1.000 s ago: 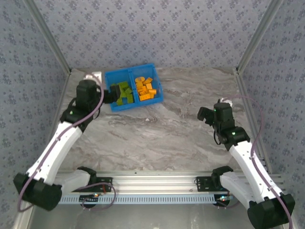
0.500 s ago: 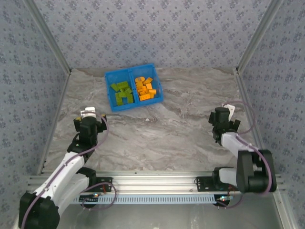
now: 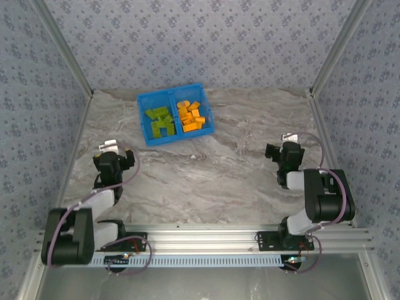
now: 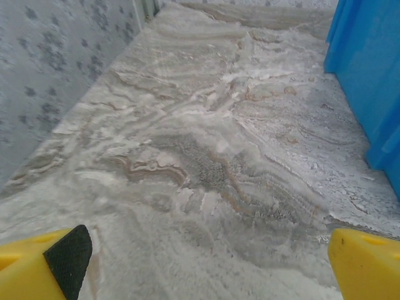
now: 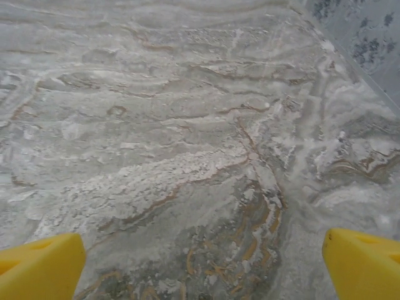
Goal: Sort the legos into containers by color
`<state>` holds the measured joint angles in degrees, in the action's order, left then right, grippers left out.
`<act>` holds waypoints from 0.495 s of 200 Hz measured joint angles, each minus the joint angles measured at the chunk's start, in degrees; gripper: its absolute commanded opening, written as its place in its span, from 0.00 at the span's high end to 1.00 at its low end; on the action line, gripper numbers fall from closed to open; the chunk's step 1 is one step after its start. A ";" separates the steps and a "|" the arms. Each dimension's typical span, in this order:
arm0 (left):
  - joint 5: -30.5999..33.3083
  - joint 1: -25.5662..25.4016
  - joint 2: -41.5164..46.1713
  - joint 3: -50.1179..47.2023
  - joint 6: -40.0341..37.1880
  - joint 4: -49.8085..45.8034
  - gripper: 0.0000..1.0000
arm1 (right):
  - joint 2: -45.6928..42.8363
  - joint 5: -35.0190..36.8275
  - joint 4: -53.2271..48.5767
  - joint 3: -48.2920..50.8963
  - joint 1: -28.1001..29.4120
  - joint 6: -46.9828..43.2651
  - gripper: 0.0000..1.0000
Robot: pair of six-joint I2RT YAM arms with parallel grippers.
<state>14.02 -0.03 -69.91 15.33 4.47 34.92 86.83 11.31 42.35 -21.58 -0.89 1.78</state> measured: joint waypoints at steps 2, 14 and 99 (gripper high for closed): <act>-0.66 0.31 -1.14 0.26 -0.02 0.55 0.03 | 0.00 -0.24 0.00 0.02 0.00 -0.07 0.00; -3.85 1.60 -7.61 2.12 -0.42 3.43 0.02 | 0.13 -1.40 0.98 0.07 0.02 -0.35 0.00; -13.20 2.19 -18.51 7.10 -1.73 9.57 0.01 | 0.13 -3.23 4.00 0.07 0.15 -1.22 0.00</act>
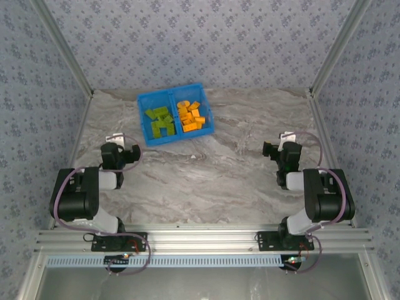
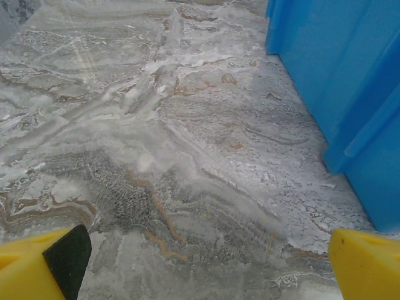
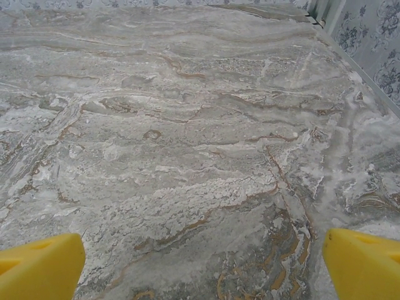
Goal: Sort the legos into containers by color
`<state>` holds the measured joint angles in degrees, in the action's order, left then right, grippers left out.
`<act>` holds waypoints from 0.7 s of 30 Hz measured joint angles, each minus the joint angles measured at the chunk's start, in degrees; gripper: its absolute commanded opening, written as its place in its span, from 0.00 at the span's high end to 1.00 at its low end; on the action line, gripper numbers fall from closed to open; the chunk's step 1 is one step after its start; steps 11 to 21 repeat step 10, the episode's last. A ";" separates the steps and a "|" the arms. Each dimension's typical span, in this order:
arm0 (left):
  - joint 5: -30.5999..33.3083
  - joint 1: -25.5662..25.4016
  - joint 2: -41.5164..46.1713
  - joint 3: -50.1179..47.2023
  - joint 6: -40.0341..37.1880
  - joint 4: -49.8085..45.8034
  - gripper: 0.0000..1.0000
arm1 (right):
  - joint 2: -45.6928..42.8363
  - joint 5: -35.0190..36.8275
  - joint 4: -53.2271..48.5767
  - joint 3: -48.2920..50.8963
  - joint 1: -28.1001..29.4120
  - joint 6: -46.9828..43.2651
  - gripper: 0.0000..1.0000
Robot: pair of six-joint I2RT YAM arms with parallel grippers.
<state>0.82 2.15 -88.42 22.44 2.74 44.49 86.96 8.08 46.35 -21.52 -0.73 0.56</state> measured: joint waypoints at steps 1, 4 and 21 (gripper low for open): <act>0.00 0.00 0.00 0.02 -0.02 0.02 0.01 | 0.00 0.00 0.07 0.00 0.00 0.00 0.00; 0.00 0.00 0.00 0.02 -0.20 0.33 0.01 | 0.00 -0.04 0.20 0.00 0.00 0.00 0.00; 0.02 -0.02 0.00 0.02 -0.37 0.33 0.01 | 0.00 -2.10 0.13 -0.02 -0.33 -0.04 0.00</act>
